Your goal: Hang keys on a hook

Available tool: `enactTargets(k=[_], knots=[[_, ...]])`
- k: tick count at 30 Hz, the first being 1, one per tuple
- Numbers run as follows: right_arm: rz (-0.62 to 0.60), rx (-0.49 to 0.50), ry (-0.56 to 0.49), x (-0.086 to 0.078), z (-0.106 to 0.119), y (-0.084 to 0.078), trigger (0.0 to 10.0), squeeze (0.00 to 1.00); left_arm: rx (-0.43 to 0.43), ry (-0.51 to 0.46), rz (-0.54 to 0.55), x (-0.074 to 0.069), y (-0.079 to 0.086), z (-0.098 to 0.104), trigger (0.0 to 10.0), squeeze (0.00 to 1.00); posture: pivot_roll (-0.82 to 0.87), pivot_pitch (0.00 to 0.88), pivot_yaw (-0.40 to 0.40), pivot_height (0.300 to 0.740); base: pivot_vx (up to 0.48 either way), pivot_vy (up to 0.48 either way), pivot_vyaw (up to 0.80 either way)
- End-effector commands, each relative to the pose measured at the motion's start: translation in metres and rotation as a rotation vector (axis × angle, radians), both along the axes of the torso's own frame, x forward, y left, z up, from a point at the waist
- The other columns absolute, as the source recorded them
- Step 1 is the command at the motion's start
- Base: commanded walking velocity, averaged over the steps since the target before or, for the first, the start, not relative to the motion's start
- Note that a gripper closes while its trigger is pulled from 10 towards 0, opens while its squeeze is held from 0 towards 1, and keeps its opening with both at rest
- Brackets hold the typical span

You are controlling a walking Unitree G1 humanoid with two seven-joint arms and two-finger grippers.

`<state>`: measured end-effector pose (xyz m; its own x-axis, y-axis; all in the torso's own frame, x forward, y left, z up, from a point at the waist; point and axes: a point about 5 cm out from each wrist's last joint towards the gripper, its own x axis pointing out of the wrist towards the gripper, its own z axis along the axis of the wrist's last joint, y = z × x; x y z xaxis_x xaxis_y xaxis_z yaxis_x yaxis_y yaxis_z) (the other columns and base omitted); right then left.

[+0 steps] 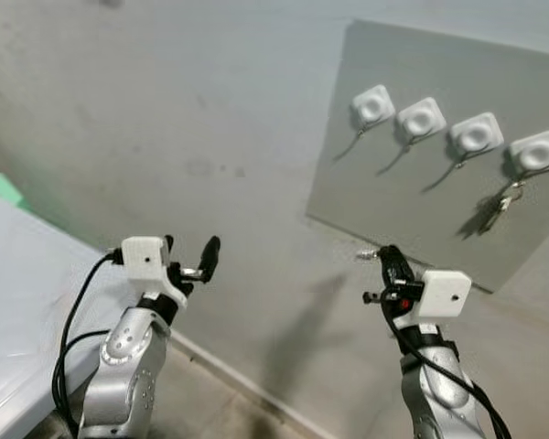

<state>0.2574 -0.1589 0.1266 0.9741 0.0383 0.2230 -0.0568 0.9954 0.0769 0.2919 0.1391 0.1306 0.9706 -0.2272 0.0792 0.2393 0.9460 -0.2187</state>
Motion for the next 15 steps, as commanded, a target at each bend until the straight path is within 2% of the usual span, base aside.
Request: enactTargets(k=[1, 7, 13, 15], knots=[[-0.015, -0.004, -0.023, 0.001, 0.006, -0.003, 10.0, 0.0, 0.02, -0.018, -0.013, 0.0, -0.004, 0.003, 10.0, 0.0, 0.02, 0.0, -0.049, 0.74, 0.0, 0.0, 0.0], [0.0, 0.0, -0.019, 0.001, 0.006, -0.002, 10.0, 0.0, 0.015, -0.031, -0.074, -0.004, -0.013, 0.006, 10.0, 0.0, 0.02, 0.0, -0.051, 0.74, 0.0, 0.0, 0.0], [0.039, -0.004, -0.033, 0.003, 0.009, 0.003, 10.0, 0.0, 0.03, -0.053, -0.172, -0.006, -0.029, 0.011, 10.0, 0.0, 0.01, 0.0, -0.054, 0.74, 0.0, 0.0, 0.0], [0.059, -0.003, -0.047, 0.005, 0.013, 0.005, 10.0, 0.0, 0.047, -0.075, -0.235, -0.008, -0.038, 0.015, 10.0, 0.0, 0.01, 0.0, -0.054, 0.74, 0.0, 0.0, 0.0]])
